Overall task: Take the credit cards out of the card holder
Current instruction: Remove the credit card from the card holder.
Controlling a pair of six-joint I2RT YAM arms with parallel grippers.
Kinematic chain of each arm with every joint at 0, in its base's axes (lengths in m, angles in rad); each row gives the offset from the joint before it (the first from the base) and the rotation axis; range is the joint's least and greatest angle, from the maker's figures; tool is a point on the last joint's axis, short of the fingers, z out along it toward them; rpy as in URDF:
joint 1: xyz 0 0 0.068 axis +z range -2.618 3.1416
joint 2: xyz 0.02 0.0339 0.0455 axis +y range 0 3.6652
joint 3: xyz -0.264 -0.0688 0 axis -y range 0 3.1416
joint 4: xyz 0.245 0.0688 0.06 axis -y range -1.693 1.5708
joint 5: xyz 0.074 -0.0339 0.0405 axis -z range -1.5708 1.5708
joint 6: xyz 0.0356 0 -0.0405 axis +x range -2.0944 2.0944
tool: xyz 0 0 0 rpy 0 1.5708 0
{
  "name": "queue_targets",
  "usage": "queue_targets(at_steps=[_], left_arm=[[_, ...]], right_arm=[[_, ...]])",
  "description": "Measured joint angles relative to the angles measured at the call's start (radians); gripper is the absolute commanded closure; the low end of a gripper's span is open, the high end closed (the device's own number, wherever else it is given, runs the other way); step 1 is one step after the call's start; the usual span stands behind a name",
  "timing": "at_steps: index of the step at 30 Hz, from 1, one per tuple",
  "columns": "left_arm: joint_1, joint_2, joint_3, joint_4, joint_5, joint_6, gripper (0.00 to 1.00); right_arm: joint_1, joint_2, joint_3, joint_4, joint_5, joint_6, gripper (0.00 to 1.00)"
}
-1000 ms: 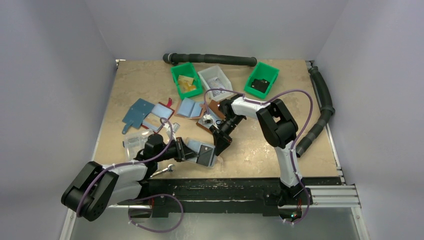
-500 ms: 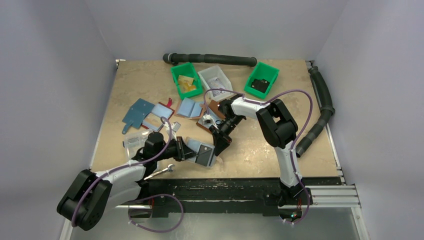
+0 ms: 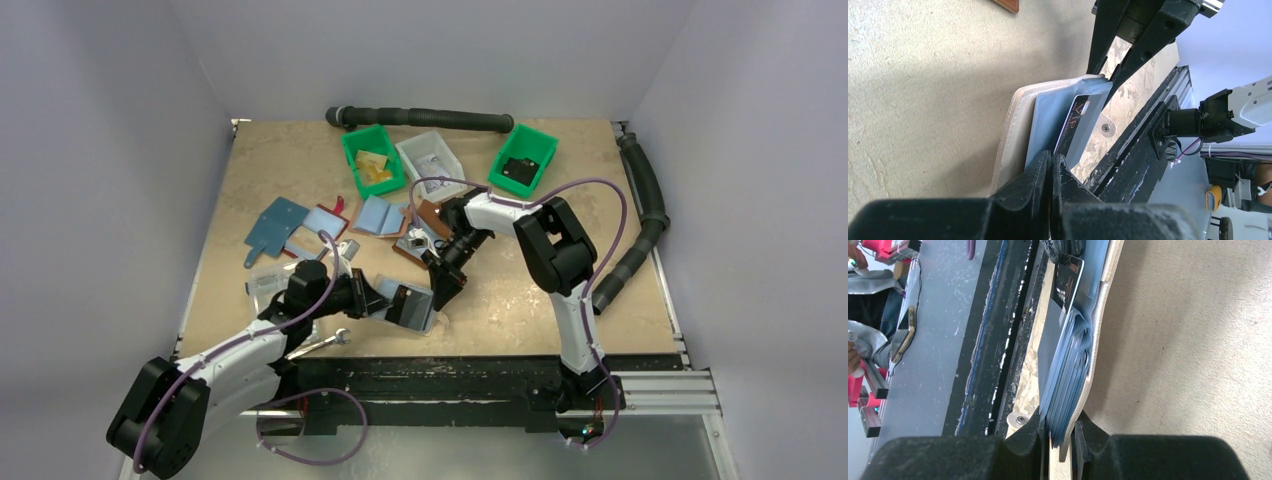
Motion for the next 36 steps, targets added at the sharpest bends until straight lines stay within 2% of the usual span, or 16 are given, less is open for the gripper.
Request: queue_targets(at_steps=[12, 21, 25, 31, 36], left_arm=[[0.0, -0.053, 0.016, -0.079, -0.053, -0.006, 1.0], [0.001, 0.04, -0.012, 0.011, -0.073, -0.051, 1.0], [0.001, 0.031, -0.012, 0.013, -0.093, -0.053, 1.0], [0.001, -0.036, -0.011, -0.033, -0.134, -0.05, 1.0], [0.005, -0.054, 0.003, -0.08, -0.158, -0.035, 1.0]], right_arm=[[0.0, 0.0, 0.0, 0.004, 0.007, 0.016, 1.0], [-0.005, 0.007, 0.016, 0.034, 0.057, 0.155, 1.0], [-0.009, 0.017, 0.022, 0.042, 0.081, 0.204, 0.89], [-0.024, 0.018, 0.022, 0.053, 0.123, 0.266, 0.64], [-0.04, 0.01, 0.021, 0.094, 0.182, 0.299, 0.49]])
